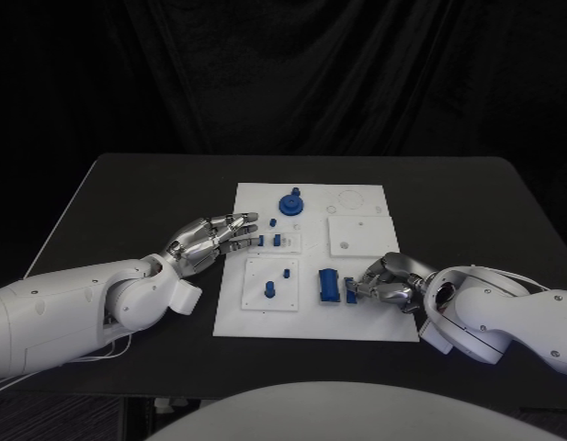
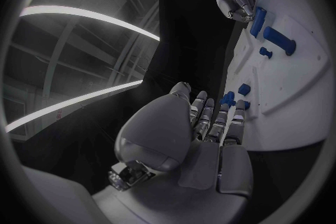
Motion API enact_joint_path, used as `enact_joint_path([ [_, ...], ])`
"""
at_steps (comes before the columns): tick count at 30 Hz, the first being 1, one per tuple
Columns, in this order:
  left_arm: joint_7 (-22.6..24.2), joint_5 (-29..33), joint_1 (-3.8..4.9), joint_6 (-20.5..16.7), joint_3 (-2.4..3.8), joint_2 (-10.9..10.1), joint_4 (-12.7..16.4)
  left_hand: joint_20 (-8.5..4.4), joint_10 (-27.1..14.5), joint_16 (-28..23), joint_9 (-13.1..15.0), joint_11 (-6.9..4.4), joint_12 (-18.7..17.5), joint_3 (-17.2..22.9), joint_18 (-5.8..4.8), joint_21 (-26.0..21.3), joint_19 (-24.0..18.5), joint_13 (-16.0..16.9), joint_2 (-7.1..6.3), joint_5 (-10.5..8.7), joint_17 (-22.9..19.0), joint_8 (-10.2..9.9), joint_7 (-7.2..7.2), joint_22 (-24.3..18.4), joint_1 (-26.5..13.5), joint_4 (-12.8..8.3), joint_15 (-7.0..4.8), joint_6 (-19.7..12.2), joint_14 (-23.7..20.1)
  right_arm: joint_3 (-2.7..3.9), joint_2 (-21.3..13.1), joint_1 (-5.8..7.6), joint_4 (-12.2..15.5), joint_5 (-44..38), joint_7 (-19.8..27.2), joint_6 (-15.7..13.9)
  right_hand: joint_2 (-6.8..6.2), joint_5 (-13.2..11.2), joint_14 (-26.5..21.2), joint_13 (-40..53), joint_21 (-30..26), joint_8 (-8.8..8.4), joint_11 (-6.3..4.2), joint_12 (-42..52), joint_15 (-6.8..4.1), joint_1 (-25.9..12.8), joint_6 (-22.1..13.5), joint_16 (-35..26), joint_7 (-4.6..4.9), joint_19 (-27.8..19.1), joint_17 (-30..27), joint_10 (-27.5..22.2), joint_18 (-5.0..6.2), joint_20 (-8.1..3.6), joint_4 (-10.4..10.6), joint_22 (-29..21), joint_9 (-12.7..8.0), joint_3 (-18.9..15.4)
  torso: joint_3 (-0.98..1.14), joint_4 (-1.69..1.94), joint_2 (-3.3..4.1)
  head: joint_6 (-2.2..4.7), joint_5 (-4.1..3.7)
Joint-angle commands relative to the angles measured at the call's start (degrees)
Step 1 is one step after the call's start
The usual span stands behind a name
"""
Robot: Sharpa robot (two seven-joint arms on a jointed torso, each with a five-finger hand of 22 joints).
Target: Assemble the parts on the task board
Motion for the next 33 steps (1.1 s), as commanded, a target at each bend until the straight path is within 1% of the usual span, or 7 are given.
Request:
enact_joint_path([
  [1, 0.4, 0.2, -0.09, 1.0, 0.05, 0.1, 0.1, 0.10, 0.2, -0.1, 0.1, 0.41, 0.3, 0.3, -0.93, 0.3, 0.3, 0.1, 0.15, 0.26, 0.1, 0.3, 0.04, 0.0, 0.5, 0.0, -0.29, 0.2, 0.0, 0.01, 0.0, 0.06, 0.0, 0.0, -0.4, -0.6, 0.28, -1.1, 4.8, 15.1, -0.4, 0.27, 0.00, 0.2, 0.27, -0.7, 0.5, -0.3, -0.04, -0.1, 10.2, 6.1, 0.85, 0.18, 0.4, 10.4, -0.1, -0.9, 0.02, 0.02, 0.01, 0.00, 0.05],
  [16, 0.4, 0.2, -0.12, 0.8, 0.05, -0.4, 0.4, 0.10, 0.3, 0.0, 0.2, 0.52, 0.5, 0.5, -0.91, 0.3, 0.3, 0.1, 0.23, 0.33, 0.1, 0.5, 0.15, 0.0, 0.6, 0.0, -0.30, 1.0, 0.0, -0.14, -4.0, -0.02, 3.5, -3.4, 1.1, -0.3, -0.09, -1.4, 4.7, 15.1, -0.8, 1.31, -0.19, 0.2, 0.15, 0.2, 1.1, -0.4, -0.32, -0.2, 10.0, 6.1, 0.93, 0.13, -0.2, 10.3, 0.3, -2.6, -0.01, -0.03, -0.03, 0.00, 0.37],
  [22, 0.4, 0.2, -0.14, 0.8, 0.05, -0.5, 0.4, 0.10, 0.3, 0.1, 0.2, 0.57, 0.6, 0.6, -0.90, 0.3, 0.3, 0.1, 0.21, 0.33, 0.1, 0.5, 0.19, 0.0, 0.6, 0.0, -0.31, 1.2, 0.0, -0.20, -4.9, -0.29, 4.3, -3.9, 0.4, 1.4, 0.05, -1.5, 4.6, 15.1, -1.2, 6.08, -1.02, 0.2, -0.48, 1.5, 1.2, -0.6, -1.37, -0.4, 9.7, 6.1, 1.04, -0.51, -0.4, 10.2, 3.9, -4.3, 0.02, -0.06, 0.03, 0.00, 0.13],
  [26, 0.4, 0.2, -0.15, 0.8, 0.05, -0.5, 0.4, 0.11, 0.4, 0.1, 0.2, 0.63, 0.6, 0.6, -0.89, 0.3, 0.4, 0.1, 0.19, 0.36, 0.1, 0.6, 0.23, 0.0, 0.6, -0.1, -0.34, 1.4, 0.1, -0.22, -4.9, -0.46, 4.4, -4.0, 0.0, 2.1, 0.29, -1.8, 4.6, 15.1, -1.1, 11.26, -1.75, 0.2, -1.15, 2.2, 0.3, -0.6, -2.17, -0.3, 9.8, 6.1, 0.98, -0.99, -0.1, 10.3, 8.3, -5.7, 0.00, -0.10, 0.05, 0.00, 0.11],
  [28, 0.3, 0.2, -0.16, 0.8, 0.05, -0.5, 0.4, 0.11, 0.4, 0.1, 0.2, 0.63, 0.6, 0.6, -0.89, 0.3, 0.4, 0.1, 0.19, 0.36, 0.1, 0.6, 0.23, 0.0, 0.6, -0.1, -0.34, 1.4, 0.1, -0.23, -4.8, -0.50, 4.4, -4.0, -0.1, 2.4, 0.59, -2.1, 4.7, 15.1, -0.9, 14.96, -2.34, 0.2, -1.60, 2.3, -0.5, -0.4, -2.78, -0.1, 10.0, 6.1, 0.92, -1.43, 0.2, 10.4, 11.6, -6.5, -0.02, -0.10, 0.02, 0.00, 0.17],
  [31, 0.3, 0.2, -0.17, 0.8, 0.05, -0.5, 0.4, 0.11, 0.4, 0.1, 0.2, 0.63, 0.6, 0.6, -0.89, 0.3, 0.4, 0.1, 0.19, 0.36, 0.1, 0.6, 0.23, 0.0, 0.6, -0.1, -0.34, 1.4, 0.1, -0.23, -4.7, -0.54, 4.3, -4.1, -0.2, 2.6, 0.82, -2.4, 4.7, 15.1, -0.8, 17.18, -2.64, 0.2, -1.86, 2.4, -0.9, -0.4, -3.14, 0.0, 10.0, 6.1, 0.89, -1.67, 0.3, 10.4, 13.7, -7.0, -0.01, -0.17, -0.02, 0.00, 0.27],
  [33, 0.3, 0.2, -0.18, 0.8, 0.05, -0.5, 0.4, 0.11, 0.4, 0.1, 0.2, 0.68, 0.7, 0.7, -0.88, 0.3, 0.4, 0.1, 0.19, 0.39, 0.1, 0.6, 0.26, 0.0, 0.6, -0.1, -0.35, 1.5, 0.1, -0.23, -4.6, -0.55, 4.2, -4.1, -0.3, 2.8, 1.13, -2.6, 4.7, 15.1, -0.7, 19.79, -3.10, 0.2, -2.21, 2.4, -0.9, -0.4, -3.66, 0.0, 10.1, 6.1, 0.87, -1.99, 0.4, 10.4, 16.0, -7.5, -0.01, -0.24, -0.03, 0.00, 0.34],
])
